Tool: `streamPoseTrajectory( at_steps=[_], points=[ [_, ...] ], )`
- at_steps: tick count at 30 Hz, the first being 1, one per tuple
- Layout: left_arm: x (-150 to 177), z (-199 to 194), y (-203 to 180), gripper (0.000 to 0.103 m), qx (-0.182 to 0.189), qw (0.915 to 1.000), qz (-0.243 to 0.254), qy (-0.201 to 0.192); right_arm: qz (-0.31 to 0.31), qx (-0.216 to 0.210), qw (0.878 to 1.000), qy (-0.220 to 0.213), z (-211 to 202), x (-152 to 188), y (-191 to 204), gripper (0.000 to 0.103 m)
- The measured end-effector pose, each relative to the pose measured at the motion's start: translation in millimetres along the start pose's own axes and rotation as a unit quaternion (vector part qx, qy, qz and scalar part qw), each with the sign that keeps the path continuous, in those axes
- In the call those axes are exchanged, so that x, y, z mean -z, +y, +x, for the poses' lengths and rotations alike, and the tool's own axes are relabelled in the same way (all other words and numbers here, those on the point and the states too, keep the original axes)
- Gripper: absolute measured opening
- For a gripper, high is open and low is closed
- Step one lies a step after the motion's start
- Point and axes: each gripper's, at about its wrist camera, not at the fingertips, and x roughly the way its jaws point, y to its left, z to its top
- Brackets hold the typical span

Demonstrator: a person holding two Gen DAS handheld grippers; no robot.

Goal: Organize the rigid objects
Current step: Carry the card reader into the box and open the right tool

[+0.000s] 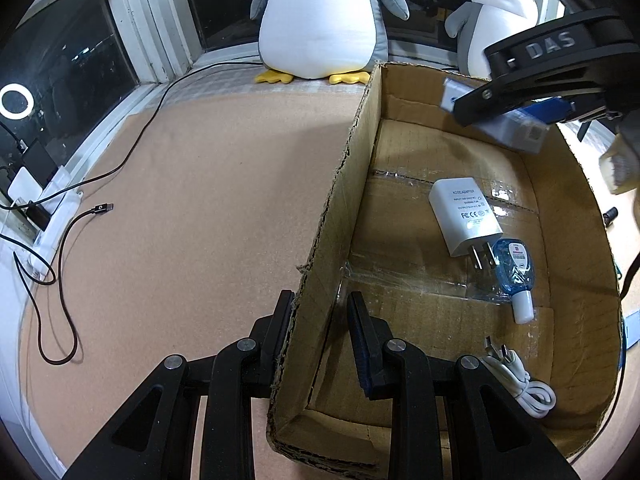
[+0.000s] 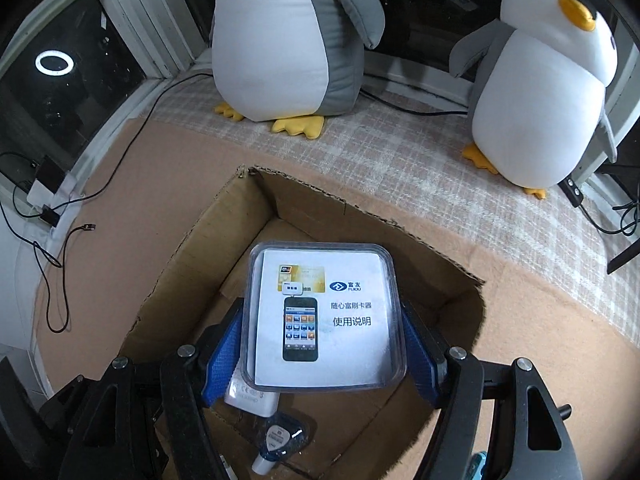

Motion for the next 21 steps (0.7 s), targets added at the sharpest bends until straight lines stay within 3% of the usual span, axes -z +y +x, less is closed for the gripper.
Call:
streamPoseTrajectory(
  at_steps=[13, 21],
  points=[
    [-0.1, 0.7, 0.2, 0.029, -0.001, 1.0, 0.0, 0.0, -0.004, -0.006, 1.0, 0.01, 8.5, -0.6, 4.2, 0.069],
    [-0.2, 0.8, 0.3, 0.029, -0.001, 1.0, 0.0, -0.001, 0.007, -0.025, 1.0, -0.003, -11.8, 6.7, 1.8, 0.069]
  ],
)
